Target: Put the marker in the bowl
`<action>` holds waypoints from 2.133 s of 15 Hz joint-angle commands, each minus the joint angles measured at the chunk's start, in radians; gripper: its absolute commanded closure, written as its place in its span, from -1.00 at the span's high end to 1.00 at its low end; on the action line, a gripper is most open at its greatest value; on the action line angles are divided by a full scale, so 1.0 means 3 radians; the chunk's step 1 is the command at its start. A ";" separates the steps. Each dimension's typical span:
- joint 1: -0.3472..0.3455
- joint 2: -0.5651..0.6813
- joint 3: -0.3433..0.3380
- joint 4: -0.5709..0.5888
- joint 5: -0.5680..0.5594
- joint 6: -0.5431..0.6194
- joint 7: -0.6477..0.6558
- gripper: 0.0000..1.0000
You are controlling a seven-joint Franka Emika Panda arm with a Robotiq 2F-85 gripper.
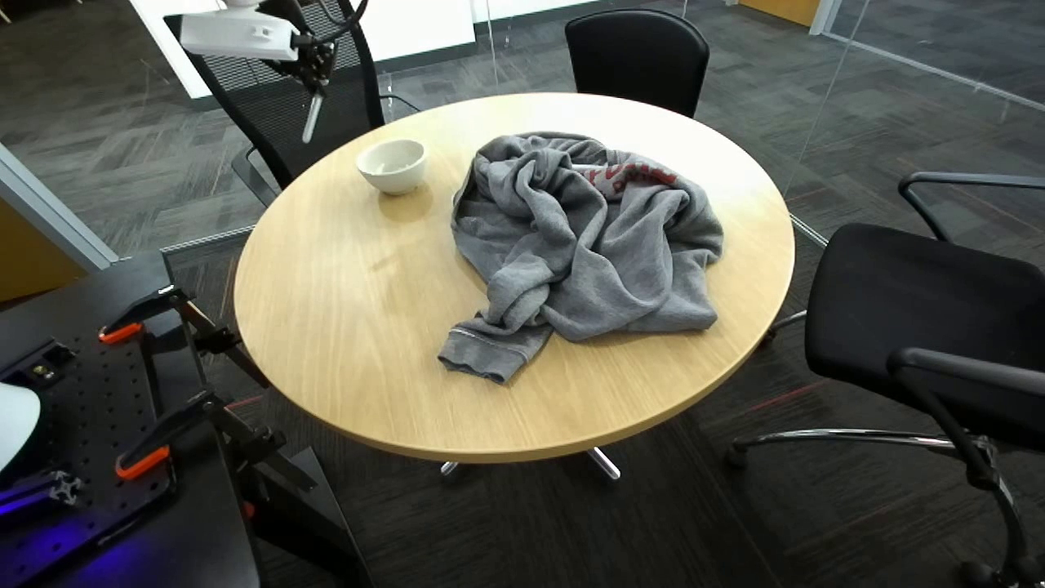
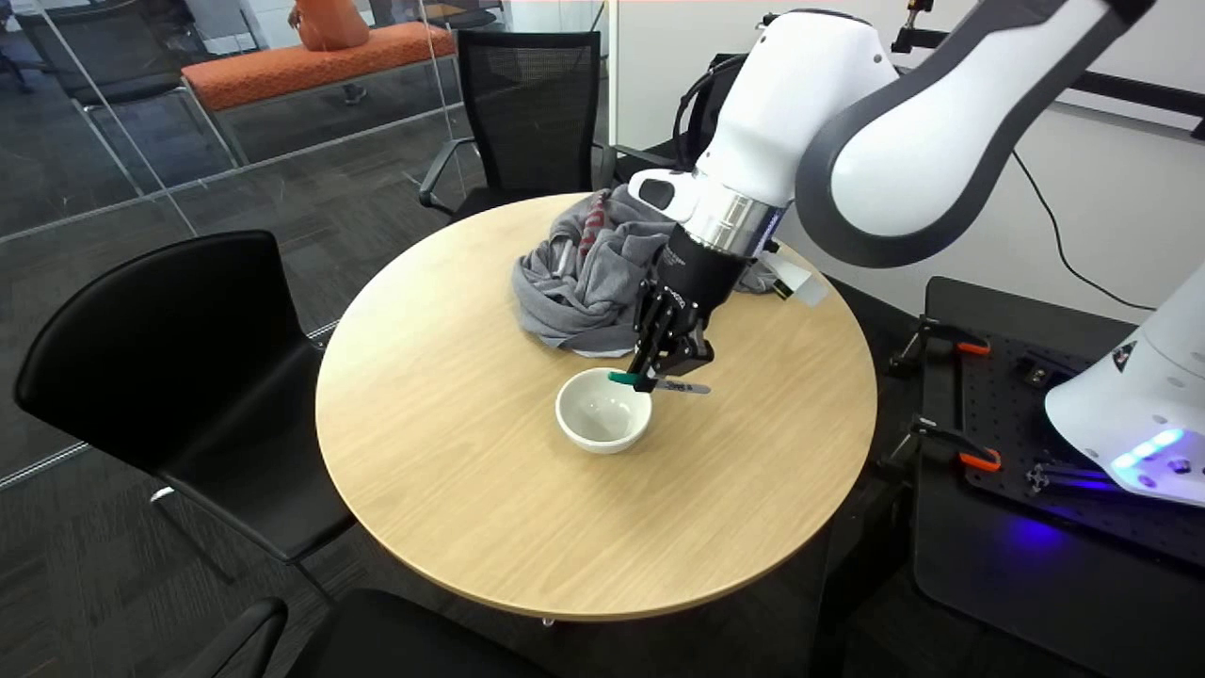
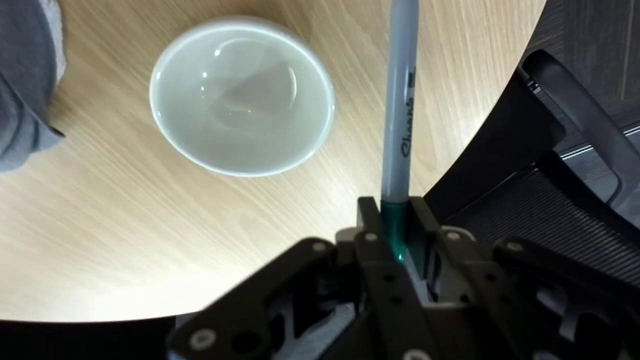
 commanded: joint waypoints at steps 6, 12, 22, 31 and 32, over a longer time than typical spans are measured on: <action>-0.0852 0.0266 0.0763 0.0230 0.0712 -0.0082 -0.1728 -0.91; -0.1287 0.0519 0.1100 0.0361 0.0752 -0.0230 -0.2491 -0.91; -0.1211 0.0777 0.0925 0.0602 0.0675 -0.0501 -0.2853 -0.91; -0.1066 0.0906 0.0663 0.0810 0.0694 -0.0896 -0.3196 -0.91; -0.1016 0.0823 0.0639 0.0721 0.0788 -0.0801 -0.3159 -0.64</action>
